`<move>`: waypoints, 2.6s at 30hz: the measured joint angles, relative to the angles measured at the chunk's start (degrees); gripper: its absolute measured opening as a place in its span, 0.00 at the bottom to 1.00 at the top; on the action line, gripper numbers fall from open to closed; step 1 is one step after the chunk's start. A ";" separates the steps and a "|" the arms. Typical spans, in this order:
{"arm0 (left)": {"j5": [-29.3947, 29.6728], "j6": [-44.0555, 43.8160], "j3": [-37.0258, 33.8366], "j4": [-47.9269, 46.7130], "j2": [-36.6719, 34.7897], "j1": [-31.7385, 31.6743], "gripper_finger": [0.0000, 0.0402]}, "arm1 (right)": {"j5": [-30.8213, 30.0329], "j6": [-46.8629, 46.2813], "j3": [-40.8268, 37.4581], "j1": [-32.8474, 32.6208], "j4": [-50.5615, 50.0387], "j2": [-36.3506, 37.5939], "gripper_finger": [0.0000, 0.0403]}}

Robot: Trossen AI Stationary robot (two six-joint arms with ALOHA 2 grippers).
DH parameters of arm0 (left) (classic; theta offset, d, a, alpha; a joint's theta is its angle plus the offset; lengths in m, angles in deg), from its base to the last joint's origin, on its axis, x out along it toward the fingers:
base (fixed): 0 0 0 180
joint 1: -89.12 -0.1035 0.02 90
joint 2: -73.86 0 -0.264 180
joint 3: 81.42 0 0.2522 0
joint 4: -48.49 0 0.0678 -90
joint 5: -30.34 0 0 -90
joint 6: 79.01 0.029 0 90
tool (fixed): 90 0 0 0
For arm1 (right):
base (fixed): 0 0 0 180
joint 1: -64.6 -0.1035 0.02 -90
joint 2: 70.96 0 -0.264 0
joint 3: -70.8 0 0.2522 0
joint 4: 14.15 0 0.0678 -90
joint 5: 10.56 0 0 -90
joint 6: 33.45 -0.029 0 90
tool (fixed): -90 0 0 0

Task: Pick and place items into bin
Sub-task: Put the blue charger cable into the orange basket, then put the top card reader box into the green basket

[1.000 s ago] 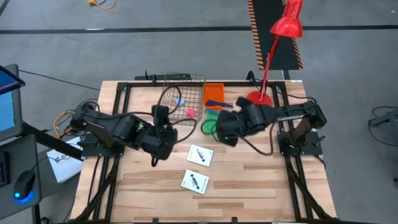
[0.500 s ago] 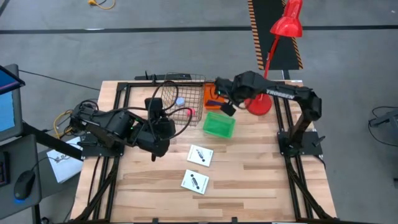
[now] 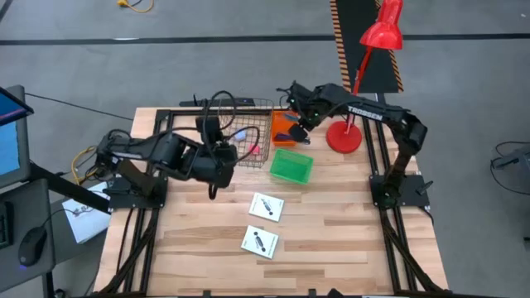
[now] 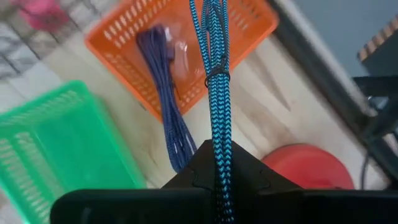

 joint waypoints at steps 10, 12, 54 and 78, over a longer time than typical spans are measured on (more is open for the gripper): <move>-1.55 0.97 -0.02 0.01 0.00 -4.14 0.40 | 0.38 3.51 0.07 0.41 3.20 -9.14 0.03; -3.16 0.97 -0.02 0.01 0.00 -4.40 0.41 | 0.34 3.51 0.70 0.46 3.76 -9.77 0.03; -24.58 -10.89 -36.10 37.01 0.52 0.26 0.40 | -6.35 -11.85 18.51 -30.42 -18.75 9.38 0.34; -29.35 -5.75 -56.53 53.89 0.33 14.83 0.41 | -18.97 -64.42 18.43 -62.96 -17.93 -6.75 0.26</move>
